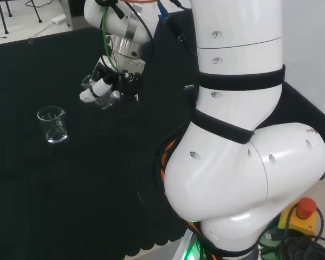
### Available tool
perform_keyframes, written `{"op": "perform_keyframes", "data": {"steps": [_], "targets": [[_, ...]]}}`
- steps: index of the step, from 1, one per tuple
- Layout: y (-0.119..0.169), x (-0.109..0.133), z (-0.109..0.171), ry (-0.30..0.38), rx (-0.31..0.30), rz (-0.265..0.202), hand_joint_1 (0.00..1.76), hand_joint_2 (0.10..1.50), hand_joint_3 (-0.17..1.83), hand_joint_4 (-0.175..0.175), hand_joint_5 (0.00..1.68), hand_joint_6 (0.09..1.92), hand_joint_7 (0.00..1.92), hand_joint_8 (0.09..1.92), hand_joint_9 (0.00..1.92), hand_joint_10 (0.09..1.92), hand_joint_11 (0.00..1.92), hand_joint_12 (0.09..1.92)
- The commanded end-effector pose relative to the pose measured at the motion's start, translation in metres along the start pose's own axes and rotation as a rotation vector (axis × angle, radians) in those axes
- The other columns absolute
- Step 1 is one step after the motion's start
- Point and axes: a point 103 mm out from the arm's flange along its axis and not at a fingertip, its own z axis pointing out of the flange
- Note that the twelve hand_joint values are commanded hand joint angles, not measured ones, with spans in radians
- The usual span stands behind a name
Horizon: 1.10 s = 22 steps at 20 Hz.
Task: Pour the water from the handheld beaker into the one on the table.
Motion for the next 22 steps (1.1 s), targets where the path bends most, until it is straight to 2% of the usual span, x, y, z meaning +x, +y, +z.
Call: {"op": "perform_keyframes", "data": {"steps": [1,5,7,9,11,22], "targets": [[-0.001,-0.013,0.009,0.004,-0.034,0.034,1.32,0.7,0.48,-0.175,1.42,0.31,1.58,0.09,1.57,0.09,1.32,0.77],[-0.001,-0.024,0.011,0.042,-0.063,0.075,1.32,0.71,0.45,-0.175,1.41,0.3,1.57,0.09,1.56,0.09,1.31,0.77],[-0.001,-0.028,0.012,0.077,-0.04,0.082,1.32,0.73,0.43,-0.175,1.41,0.29,1.57,0.09,1.55,0.09,1.31,0.77],[0.0,-0.03,0.013,0.114,-0.003,0.08,1.32,0.73,0.42,-0.175,1.41,0.29,1.57,0.09,1.54,0.09,1.31,0.77],[0.001,-0.032,0.014,0.127,0.009,0.075,1.32,0.73,0.41,-0.175,1.42,0.29,1.57,0.09,1.54,0.09,1.31,0.77],[0.0,-0.036,0.015,0.149,-0.01,0.04,1.32,0.74,0.39,-0.175,1.42,0.27,1.56,0.09,1.53,0.09,1.31,0.77]]}}
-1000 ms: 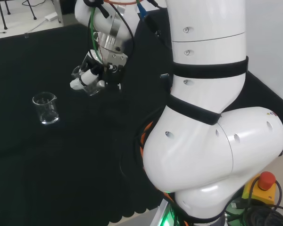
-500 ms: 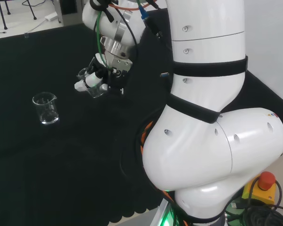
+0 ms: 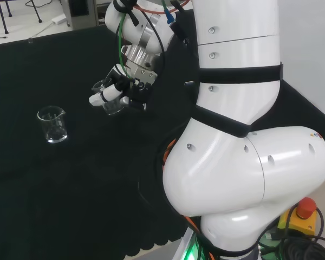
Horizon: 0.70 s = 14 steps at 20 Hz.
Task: Pour the water from the handheld beaker into the one on the table.
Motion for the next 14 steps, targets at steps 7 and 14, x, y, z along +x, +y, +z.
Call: {"op": "perform_keyframes", "data": {"steps": [7,14], "targets": [[-0.0087,0.0026,-0.0008,0.053,-0.082,-0.054,1.32,0.75,0.38,-0.175,1.42,0.26,1.56,0.09,1.53,0.09,1.3,0.77],[-0.0099,0.0025,0.0045,0.049,-0.095,-0.066,1.32,0.75,0.38,-0.175,1.43,0.25,1.56,0.09,1.52,0.09,1.28,0.77]]}}
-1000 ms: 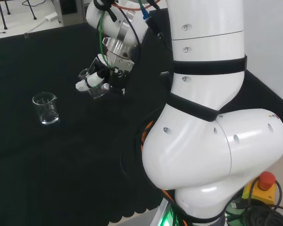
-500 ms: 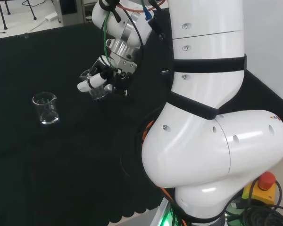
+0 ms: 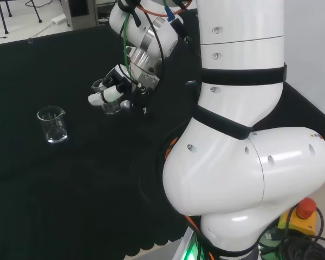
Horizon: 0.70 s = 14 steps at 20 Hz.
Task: Pour the water from the handheld beaker into the one on the table.
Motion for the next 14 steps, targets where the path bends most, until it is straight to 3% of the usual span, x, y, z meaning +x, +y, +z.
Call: {"op": "perform_keyframes", "data": {"steps": [1,8,11,14], "targets": [[-0.0002,-0.0017,0.0033,-0.009,-0.012,-0.011,1.32,0.75,0.38,-0.175,1.43,0.25,1.56,0.09,1.52,0.09,1.28,0.77],[0.0003,-0.0056,0.0087,0.013,-0.029,-0.02,1.32,0.75,0.37,-0.175,1.43,0.25,1.56,0.09,1.51,0.09,1.27,0.77],[0.0006,-0.0083,0.0108,0.021,-0.029,-0.026,1.31,0.6,0.67,-0.043,1.32,0.55,1.63,0.09,1.51,0.09,1.27,0.79],[0.0005,-0.0108,0.0104,0.04,-0.041,-0.03,1.31,0.56,0.73,0.009,1.31,0.61,1.64,0.09,1.51,0.09,1.26,0.8]]}}
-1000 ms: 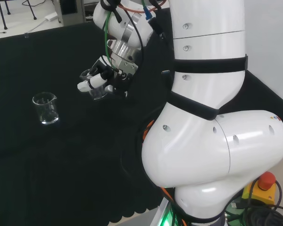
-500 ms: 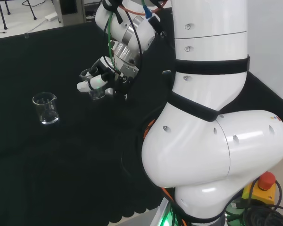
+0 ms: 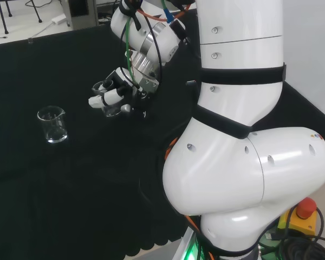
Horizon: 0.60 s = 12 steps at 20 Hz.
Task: Pour the water from the handheld beaker into the one on the table.
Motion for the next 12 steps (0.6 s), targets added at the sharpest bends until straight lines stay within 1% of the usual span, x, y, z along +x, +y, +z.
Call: {"op": "perform_keyframes", "data": {"steps": [1,3,11,12], "targets": [[0.0,-0.005,0.001,0.027,-0.015,-0.009,1.31,0.56,0.74,0.016,1.32,0.61,1.64,0.09,1.51,0.09,1.25,0.8],[0.0,-0.005,0.0,0.027,-0.016,-0.007,1.31,0.56,0.74,0.023,1.32,0.61,1.64,0.09,1.51,0.09,1.25,0.8],[0.0,-0.005,-0.003,0.018,-0.018,-0.008,1.31,0.56,0.74,0.03,1.32,0.61,1.64,0.09,1.51,0.09,1.25,0.8],[0.001,-0.012,-0.01,0.037,-0.019,-0.006,1.31,0.56,0.74,0.031,1.32,0.61,1.64,0.09,1.51,0.09,1.25,0.8]]}}
